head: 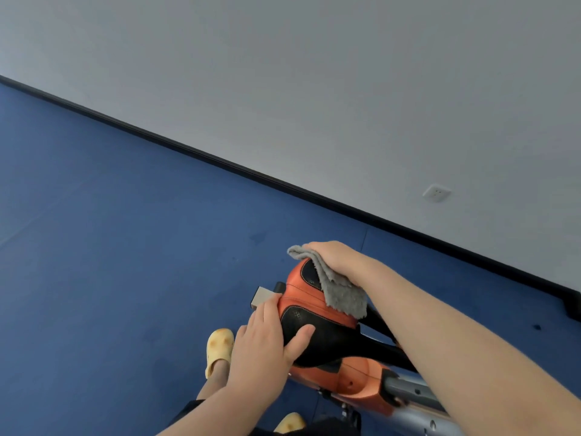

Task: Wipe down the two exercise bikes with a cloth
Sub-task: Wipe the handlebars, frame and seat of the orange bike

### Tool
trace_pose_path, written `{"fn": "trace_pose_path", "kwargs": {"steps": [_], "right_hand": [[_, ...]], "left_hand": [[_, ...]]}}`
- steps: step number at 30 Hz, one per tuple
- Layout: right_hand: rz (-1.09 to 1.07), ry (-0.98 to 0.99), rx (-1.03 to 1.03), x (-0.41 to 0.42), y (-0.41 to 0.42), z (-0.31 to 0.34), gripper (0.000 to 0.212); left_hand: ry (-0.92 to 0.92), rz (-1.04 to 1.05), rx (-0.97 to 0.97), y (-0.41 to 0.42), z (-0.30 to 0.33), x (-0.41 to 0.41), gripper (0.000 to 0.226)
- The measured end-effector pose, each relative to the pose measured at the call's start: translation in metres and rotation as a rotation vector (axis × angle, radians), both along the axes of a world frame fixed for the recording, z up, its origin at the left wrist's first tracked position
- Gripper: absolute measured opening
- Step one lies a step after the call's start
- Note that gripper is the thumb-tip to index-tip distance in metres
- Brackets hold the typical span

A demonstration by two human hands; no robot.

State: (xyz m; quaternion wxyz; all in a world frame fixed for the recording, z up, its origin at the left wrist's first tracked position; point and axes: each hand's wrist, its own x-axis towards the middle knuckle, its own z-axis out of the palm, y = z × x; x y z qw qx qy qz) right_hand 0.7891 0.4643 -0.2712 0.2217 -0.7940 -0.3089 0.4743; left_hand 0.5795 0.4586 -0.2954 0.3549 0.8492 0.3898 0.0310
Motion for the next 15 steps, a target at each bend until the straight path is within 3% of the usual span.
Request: {"fn": "trace_pose_path", "kwargs": {"steps": [4, 7, 11, 13, 15], "right_hand": [[-0.080, -0.468, 0.198, -0.025, -0.035, -0.015, 0.045], [-0.102, -0.509, 0.156, -0.024, -0.066, -0.017, 0.047], [-0.047, -0.439, 0.010, -0.014, -0.017, -0.010, 0.050], [0.068, -0.612, 0.083, -0.031, -0.003, -0.012, 0.043], [0.184, -0.868, 0.326, -0.049, -0.015, -0.017, 0.036]], "left_hand": [[-0.025, 0.021, -0.044, -0.001, 0.002, -0.001, 0.060], [-0.029, 0.021, -0.038, -0.001, 0.004, 0.001, 0.057], [-0.034, 0.037, -0.050, -0.001, 0.003, 0.003, 0.051], [-0.026, 0.036, -0.046, -0.003, 0.003, 0.000, 0.051], [-0.004, 0.028, -0.032, -0.003, 0.003, -0.002, 0.055]]}}
